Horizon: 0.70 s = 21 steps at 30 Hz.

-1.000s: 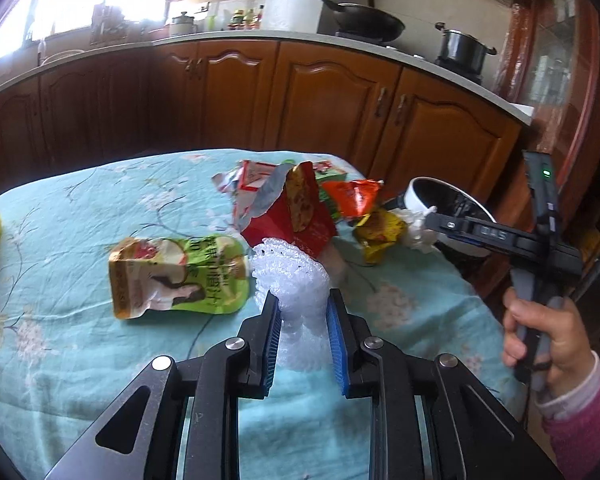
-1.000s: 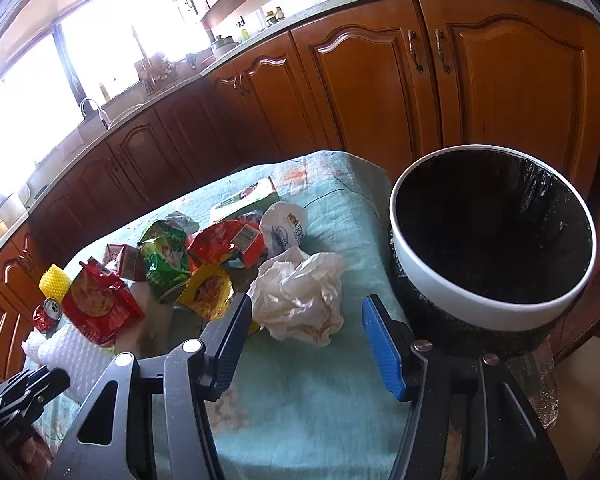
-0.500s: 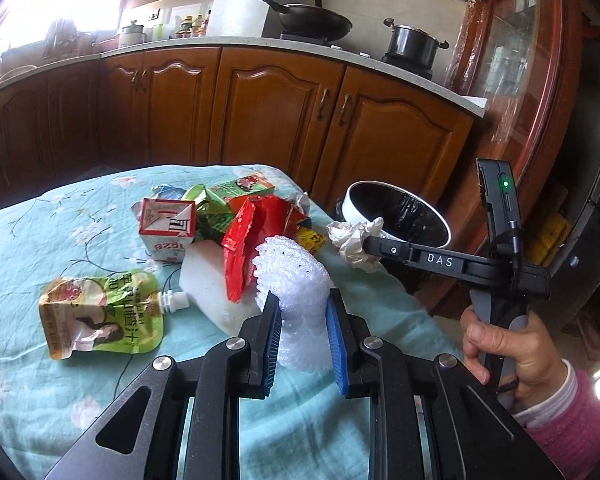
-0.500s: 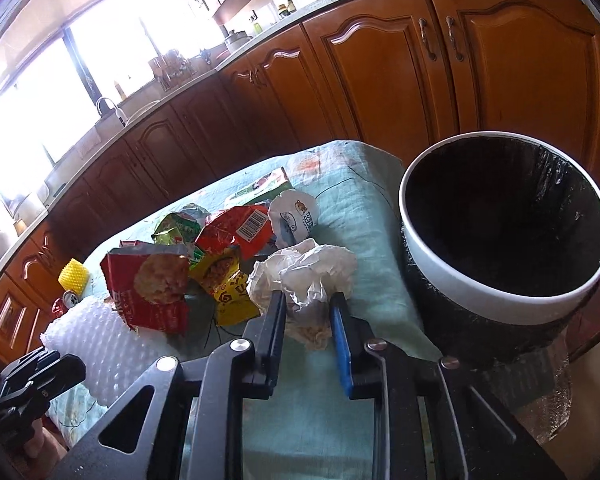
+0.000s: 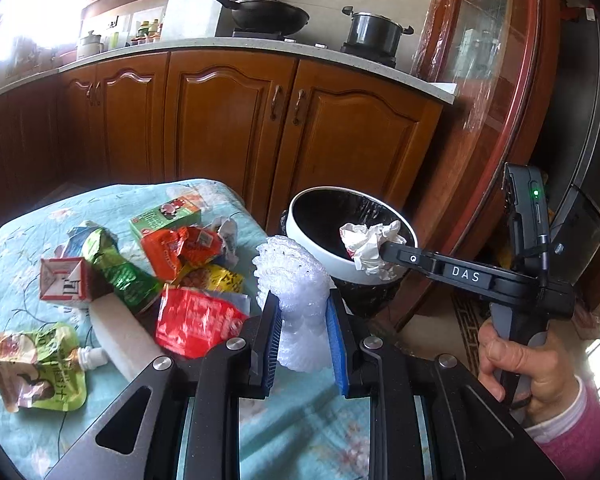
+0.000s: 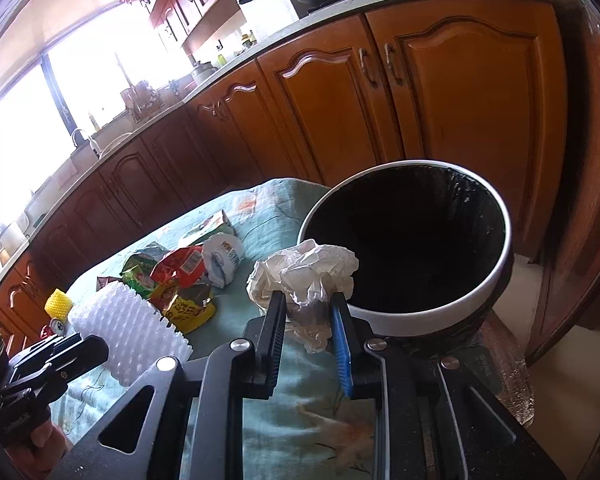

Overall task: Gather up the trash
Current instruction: 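Carry both items over the bin and open both tools to drop them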

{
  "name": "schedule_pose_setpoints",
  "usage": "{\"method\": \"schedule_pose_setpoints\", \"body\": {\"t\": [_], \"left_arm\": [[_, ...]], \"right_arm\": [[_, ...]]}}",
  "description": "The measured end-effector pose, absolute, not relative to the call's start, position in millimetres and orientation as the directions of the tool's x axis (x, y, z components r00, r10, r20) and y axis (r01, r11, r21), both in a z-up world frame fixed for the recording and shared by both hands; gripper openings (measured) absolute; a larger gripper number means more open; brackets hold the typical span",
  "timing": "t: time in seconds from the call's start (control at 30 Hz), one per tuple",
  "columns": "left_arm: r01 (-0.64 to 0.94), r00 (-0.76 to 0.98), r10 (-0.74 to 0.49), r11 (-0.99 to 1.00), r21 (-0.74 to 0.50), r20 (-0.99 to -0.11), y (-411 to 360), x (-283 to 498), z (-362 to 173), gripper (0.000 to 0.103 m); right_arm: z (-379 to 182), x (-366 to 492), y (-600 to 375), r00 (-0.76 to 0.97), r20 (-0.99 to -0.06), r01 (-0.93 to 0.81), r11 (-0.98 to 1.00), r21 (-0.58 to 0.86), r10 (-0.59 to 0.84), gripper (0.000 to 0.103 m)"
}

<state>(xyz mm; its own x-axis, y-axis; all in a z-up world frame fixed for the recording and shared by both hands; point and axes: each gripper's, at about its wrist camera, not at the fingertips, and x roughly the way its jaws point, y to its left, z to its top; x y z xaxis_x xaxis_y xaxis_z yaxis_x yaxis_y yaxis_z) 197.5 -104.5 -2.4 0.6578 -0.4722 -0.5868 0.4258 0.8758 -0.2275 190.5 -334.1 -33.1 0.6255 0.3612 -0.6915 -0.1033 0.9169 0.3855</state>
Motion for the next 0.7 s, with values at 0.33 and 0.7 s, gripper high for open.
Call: {"method": "schedule_pose_setpoints", "body": {"t": [0.33, 0.7], "left_arm": [[0.444, 0.615, -0.483, 0.865, -0.232, -0.624, -162.5, 270.5, -6.8, 0.021], [0.431, 0.569, -0.457, 0.874, -0.226, -0.684, -223.4, 349.8, -10.9, 0.023]], "right_arm": [[-35.5, 216.0, -378.6, 0.638, -0.717, -0.038, 0.941, 0.336, 0.282, 0.023], [-54.2, 245.3, -401.0, 0.593, -0.764, -0.021, 0.954, 0.3, 0.253, 0.026]]}}
